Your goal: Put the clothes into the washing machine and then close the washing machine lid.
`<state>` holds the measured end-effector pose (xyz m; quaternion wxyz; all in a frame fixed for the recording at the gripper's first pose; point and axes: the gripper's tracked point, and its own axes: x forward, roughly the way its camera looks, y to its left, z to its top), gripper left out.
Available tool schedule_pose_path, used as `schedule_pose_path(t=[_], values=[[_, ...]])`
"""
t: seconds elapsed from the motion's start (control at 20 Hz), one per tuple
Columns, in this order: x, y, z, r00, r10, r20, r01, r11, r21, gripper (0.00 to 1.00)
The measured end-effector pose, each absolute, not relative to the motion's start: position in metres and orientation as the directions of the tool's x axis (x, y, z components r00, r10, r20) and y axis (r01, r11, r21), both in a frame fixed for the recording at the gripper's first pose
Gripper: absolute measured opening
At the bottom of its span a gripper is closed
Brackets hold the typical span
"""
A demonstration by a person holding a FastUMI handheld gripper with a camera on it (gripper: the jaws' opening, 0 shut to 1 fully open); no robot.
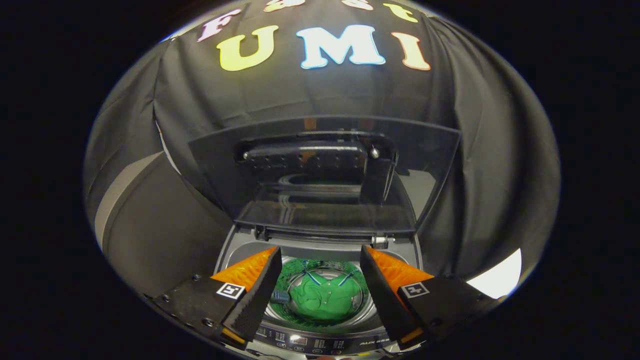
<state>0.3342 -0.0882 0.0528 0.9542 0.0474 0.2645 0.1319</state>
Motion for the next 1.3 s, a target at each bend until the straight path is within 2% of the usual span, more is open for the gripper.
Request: schedule_pose_path(t=[0.15, 0.3, 0.45, 0.6, 0.9, 1.3], values=[[0.329, -0.083, 0.081, 0.830, 0.309, -0.465, -0.259, 0.951, 0.168, 0.97], [0.328, -0.083, 0.141, 0.866, 0.333, -0.372, -0.279, 0.941, 0.192, 0.97], [0.346, -0.082, 0.188, 0.894, 0.343, -0.289, -0.295, 0.935, 0.199, 0.97], [0.373, -0.077, 0.218, 0.905, 0.335, -0.262, -0.292, 0.937, 0.190, 0.97], [0.427, -0.069, 0.215, 0.903, 0.277, -0.329, -0.215, 0.953, 0.214, 0.97], [0.469, -0.067, 0.176, 0.866, 0.202, -0.458, -0.121, 0.972, 0.201, 0.97]])
